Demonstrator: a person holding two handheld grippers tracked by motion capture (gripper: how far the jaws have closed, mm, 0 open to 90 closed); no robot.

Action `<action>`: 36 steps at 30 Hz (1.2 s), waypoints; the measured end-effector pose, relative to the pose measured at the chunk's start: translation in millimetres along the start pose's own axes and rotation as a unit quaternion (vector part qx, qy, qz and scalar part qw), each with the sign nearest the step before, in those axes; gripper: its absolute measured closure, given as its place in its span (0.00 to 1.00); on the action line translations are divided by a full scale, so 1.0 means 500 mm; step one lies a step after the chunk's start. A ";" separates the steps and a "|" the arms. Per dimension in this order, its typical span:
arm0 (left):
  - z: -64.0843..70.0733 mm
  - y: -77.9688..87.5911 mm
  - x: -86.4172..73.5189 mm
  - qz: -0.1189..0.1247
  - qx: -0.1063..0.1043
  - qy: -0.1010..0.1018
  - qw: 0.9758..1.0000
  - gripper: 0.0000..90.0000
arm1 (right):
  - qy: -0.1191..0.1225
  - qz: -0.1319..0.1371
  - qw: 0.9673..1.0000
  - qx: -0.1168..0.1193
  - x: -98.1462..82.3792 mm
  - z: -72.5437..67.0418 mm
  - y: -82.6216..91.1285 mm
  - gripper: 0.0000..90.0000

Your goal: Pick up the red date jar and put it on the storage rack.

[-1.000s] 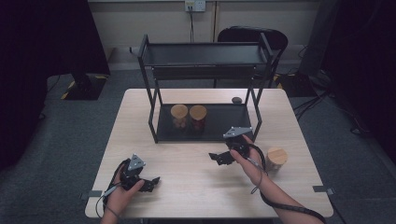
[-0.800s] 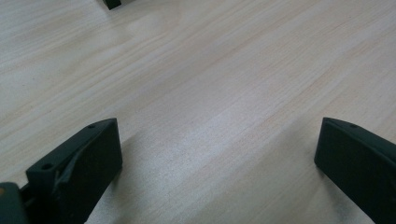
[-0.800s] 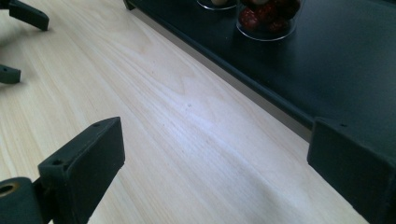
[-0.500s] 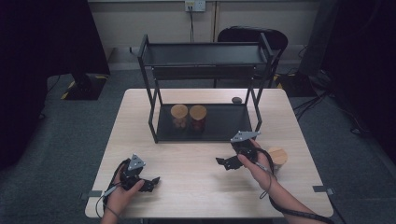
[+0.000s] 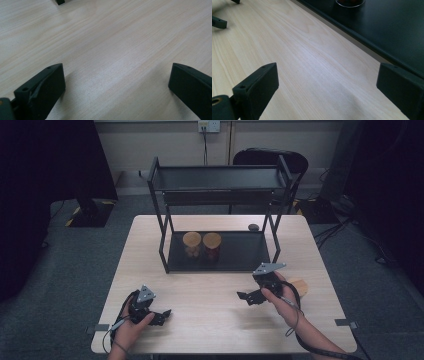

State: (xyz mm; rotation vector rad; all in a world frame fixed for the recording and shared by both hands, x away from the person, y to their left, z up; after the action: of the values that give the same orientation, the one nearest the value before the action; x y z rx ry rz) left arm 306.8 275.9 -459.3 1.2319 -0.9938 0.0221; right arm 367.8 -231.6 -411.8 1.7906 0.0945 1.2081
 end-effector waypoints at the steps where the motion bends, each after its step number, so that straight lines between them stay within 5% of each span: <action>1: 0.000 0.000 0.000 0.000 0.000 0.000 1.000 0.00 | 0.001 0.000 1.000 -0.001 -0.001 0.001 0.002 0.04; 36: 0.000 0.000 0.000 0.000 0.000 0.000 1.000 0.00 | -0.017 0.022 0.999 -0.023 -0.050 0.032 0.083 0.03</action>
State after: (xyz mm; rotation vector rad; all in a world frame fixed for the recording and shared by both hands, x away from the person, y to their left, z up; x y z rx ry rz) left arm 306.8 275.9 -459.3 1.2320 -0.9937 0.0219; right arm 350.4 -278.0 -400.1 1.7806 0.0083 1.2003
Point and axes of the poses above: each handheld gripper's, and its own axes: y roughly backward along the jaws, x roughly out of its top, z roughly to its right, the point moved 6 cm from there along -y, roughly forward along the jaws, and after that the axes turned 7 degrees about -z, right-handed, at the moved point
